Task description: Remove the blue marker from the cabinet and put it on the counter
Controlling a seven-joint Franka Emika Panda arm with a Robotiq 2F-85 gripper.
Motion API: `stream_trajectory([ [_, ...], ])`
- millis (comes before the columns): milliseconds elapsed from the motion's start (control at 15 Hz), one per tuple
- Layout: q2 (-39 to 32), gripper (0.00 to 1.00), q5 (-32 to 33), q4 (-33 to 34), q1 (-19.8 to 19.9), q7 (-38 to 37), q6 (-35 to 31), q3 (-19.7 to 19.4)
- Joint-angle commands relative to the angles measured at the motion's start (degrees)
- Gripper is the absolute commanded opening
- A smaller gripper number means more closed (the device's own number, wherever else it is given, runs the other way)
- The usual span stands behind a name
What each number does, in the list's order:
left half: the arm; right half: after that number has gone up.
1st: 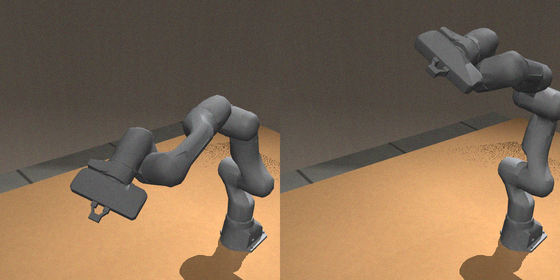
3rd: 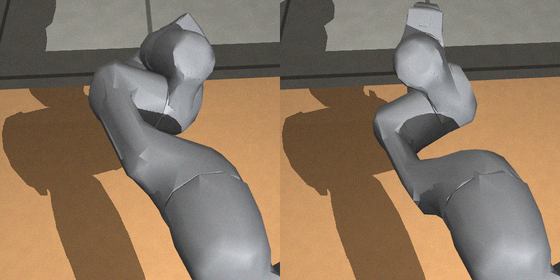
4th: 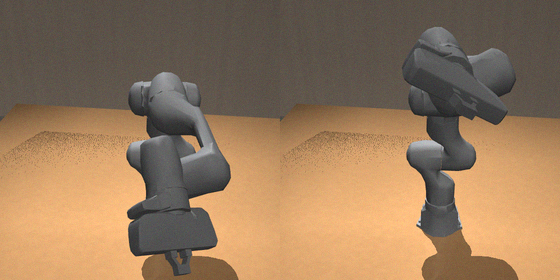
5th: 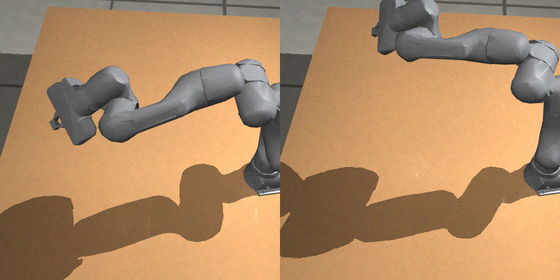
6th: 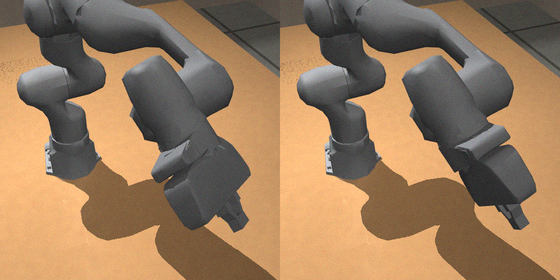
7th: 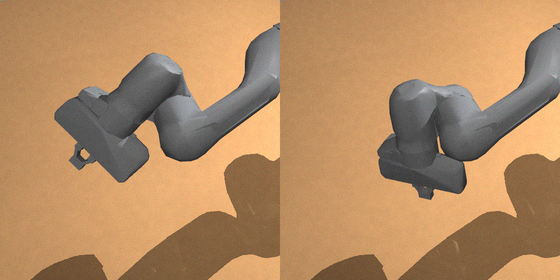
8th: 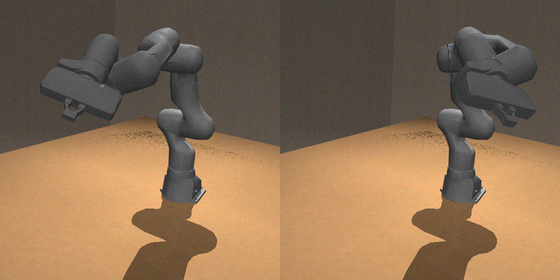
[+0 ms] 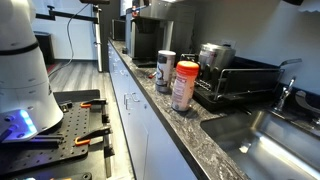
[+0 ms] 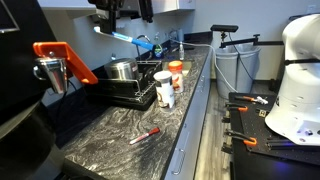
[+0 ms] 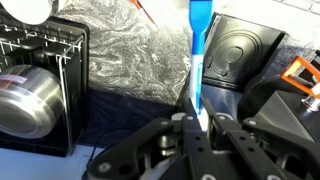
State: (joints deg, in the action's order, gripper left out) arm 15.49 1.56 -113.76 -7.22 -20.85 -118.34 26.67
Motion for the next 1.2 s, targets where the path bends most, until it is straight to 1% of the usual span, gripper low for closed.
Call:
stream_trajectory([
  [0,-1.6,0.03,1.4,-0.4,-1.5,-1.7,1.2,-3.0],
  [67,-1.8,0.03,0.2,-1.5,-1.6,-0.2,0.2,-4.4],
  [133,-1.4,0.03,-0.3,-2.6,-1.5,0.8,0.7,-5.7],
  [400,-0.4,0.03,-4.8,-8.2,-1.8,10.4,0.5,-12.0],
  [600,-2.1,0.03,-8.2,-10.6,-2.3,18.2,0.3,-14.6],
  [733,-2.8,0.03,-9.0,-12.0,-2.5,22.2,0.2,-15.3],
  [800,-3.5,0.03,-8.6,-12.1,-2.6,22.8,0.5,-15.2],
  [867,-4.0,0.03,-7.5,-12.6,-2.7,22.8,0.3,-14.8],
  [1133,-7.3,0.03,-2.9,-11.6,-3.5,18.4,-0.4,-12.8],
])
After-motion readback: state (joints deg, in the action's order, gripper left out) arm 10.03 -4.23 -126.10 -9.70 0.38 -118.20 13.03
